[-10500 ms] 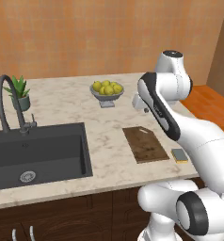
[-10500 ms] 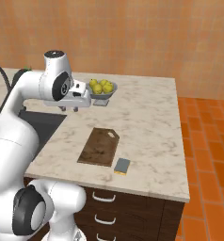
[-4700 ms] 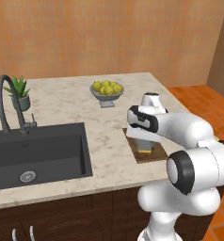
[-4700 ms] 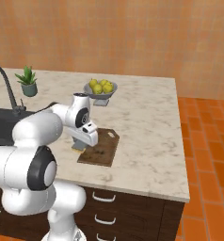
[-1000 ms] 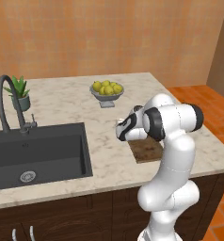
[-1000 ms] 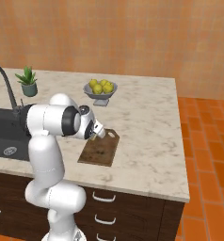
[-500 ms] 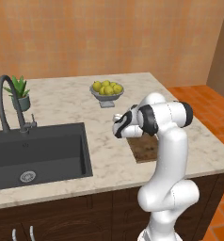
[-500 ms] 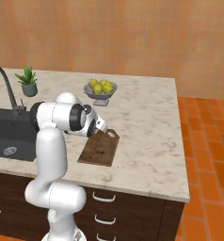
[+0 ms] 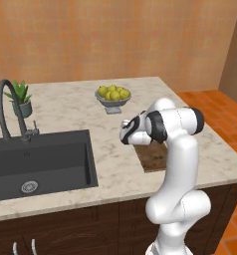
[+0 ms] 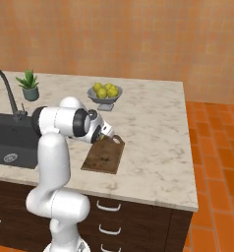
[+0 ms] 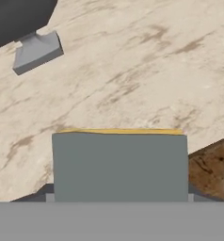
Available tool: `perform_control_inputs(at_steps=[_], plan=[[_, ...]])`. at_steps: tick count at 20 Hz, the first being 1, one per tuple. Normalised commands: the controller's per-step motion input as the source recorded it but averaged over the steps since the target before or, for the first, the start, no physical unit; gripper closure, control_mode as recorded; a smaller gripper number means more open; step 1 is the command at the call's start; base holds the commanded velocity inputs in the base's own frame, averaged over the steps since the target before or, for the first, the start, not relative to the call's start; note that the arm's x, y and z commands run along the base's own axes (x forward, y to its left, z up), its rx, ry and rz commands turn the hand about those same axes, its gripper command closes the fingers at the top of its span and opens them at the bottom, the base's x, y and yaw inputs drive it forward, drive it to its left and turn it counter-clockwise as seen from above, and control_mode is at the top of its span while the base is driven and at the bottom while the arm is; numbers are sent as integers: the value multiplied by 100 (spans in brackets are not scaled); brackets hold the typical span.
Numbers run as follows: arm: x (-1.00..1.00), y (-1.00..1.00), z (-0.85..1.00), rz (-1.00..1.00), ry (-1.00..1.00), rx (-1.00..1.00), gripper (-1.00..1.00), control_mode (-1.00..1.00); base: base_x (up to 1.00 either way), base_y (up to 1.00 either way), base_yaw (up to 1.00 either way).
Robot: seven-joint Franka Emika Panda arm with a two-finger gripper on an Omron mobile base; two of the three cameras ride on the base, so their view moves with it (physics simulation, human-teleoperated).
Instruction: Pick up the sponge from the counter and clean the cutting board by briefly scrubbing or pressing down on the cutting board. Once finished, release the sponge.
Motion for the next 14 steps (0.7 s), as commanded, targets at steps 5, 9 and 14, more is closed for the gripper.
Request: perform_control_inputs(at_steps=[5,9,14], plan=[[22,-45,0,1,-5,0,100,-100,0,0,0],[2,-59,-14,1,0,0,100,-100,0,0,0],[-6,-49,-18,4,0,0,100,-100,0,0,0]])
